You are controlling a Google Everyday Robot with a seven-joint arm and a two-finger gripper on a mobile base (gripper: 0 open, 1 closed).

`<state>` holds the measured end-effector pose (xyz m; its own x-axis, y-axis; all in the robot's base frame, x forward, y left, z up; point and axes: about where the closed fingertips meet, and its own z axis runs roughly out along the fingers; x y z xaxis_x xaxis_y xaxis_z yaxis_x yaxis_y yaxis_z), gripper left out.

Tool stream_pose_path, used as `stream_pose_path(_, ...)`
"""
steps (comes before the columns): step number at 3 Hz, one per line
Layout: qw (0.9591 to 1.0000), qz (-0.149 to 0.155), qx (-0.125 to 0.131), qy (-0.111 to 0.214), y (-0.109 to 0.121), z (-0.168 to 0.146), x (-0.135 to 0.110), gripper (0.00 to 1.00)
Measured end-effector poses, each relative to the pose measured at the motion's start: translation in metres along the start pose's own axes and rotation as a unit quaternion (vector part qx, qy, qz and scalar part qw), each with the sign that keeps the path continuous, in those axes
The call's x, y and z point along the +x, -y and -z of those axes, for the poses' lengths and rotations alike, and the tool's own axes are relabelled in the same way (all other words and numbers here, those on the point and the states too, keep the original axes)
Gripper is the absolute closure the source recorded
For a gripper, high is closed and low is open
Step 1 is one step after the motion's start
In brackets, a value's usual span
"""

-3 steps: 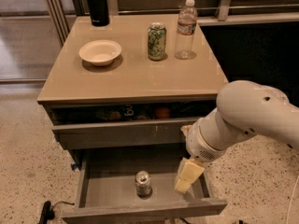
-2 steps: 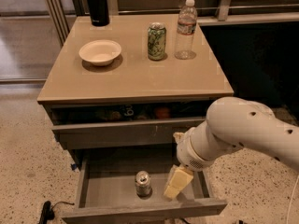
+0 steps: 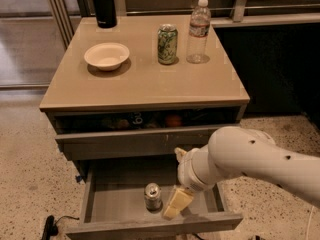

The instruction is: Pick 7up can from middle drawer and place on counter

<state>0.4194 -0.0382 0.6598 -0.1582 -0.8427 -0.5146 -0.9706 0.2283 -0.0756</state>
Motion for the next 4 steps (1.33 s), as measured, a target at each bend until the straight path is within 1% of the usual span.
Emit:
stream_pose_path(1, 0.9994, 0.029, -0.011, 0.012, 0.0, -0.031, 0.005, 0.0)
stream_pose_path(2, 0.9994, 0.03, -0.01, 0.013, 0.002, -0.036, 0.006, 0.04)
stream_pose_path(3, 0.9993, 0.034, -0.005, 0.017, 0.009, -0.055, 0.014, 0.25)
stream_pose_path(4, 0.999, 0.041, -0.004, 0.018, 0.015, -0.079, 0.02, 0.28)
